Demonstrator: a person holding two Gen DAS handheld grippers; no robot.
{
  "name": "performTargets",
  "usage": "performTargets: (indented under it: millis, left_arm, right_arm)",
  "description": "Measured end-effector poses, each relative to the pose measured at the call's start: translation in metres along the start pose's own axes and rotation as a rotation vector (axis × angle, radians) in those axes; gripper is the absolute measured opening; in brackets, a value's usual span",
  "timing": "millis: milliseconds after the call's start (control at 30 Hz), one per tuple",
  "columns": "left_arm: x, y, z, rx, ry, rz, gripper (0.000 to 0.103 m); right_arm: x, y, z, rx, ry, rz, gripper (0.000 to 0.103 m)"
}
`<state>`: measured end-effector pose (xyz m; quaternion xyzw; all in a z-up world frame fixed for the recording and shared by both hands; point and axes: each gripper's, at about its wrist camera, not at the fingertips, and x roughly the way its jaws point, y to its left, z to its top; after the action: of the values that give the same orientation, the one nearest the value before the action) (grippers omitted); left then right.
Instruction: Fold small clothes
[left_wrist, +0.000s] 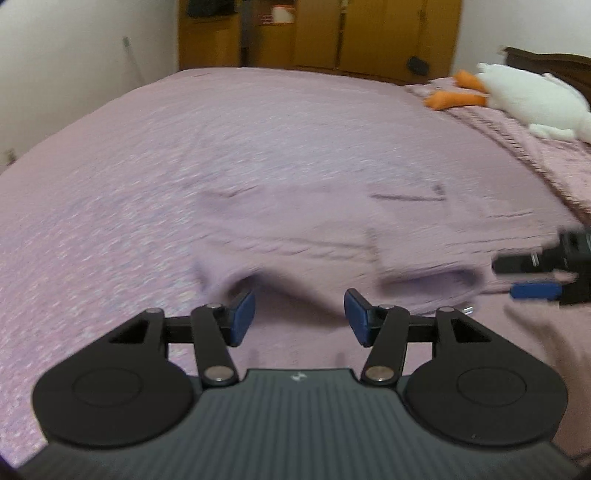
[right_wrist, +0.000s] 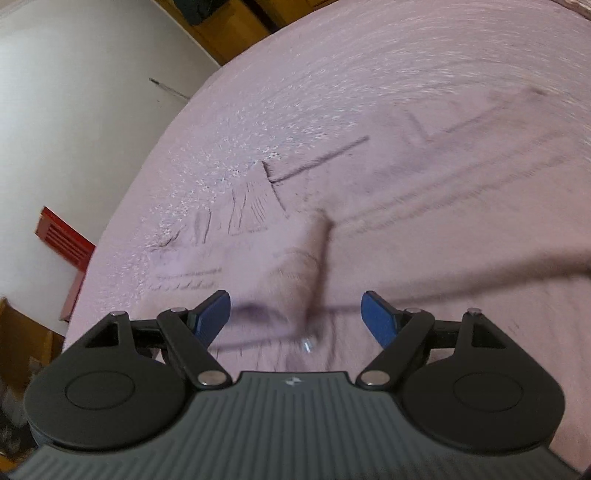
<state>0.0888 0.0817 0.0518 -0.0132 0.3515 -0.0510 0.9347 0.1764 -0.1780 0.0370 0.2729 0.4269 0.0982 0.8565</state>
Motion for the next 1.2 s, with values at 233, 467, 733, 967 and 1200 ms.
performTargets:
  millis: [233, 467, 733, 967, 1200]
  left_arm:
    - [0.023, 0.026, -0.011, -0.022, 0.038, 0.071, 0.055]
    - [0.053, 0.033, -0.009, -0.036, 0.042, 0.127, 0.055]
    - [0.059, 0.033, -0.006, -0.012, 0.049, 0.143, 0.058]
    - [0.066, 0.028, -0.006, 0.007, 0.052, 0.154, 0.060]
    - [0.067, 0.031, -0.006, 0.012, 0.050, 0.144, 0.060]
  right_arm:
    - [0.037, 0.025, 0.017, -0.084, 0.036, -0.123, 0.061]
    - [-0.003, 0.050, 0.034, -0.225, -0.081, -0.097, 0.015]
    - [-0.038, 0.012, 0.037, -0.271, -0.155, -0.217, 0.015]
    - [-0.015, -0.043, 0.019, -0.172, -0.098, -0.304, 0.043]
    - [-0.043, -0.007, 0.014, -0.299, -0.161, -0.256, 0.057]
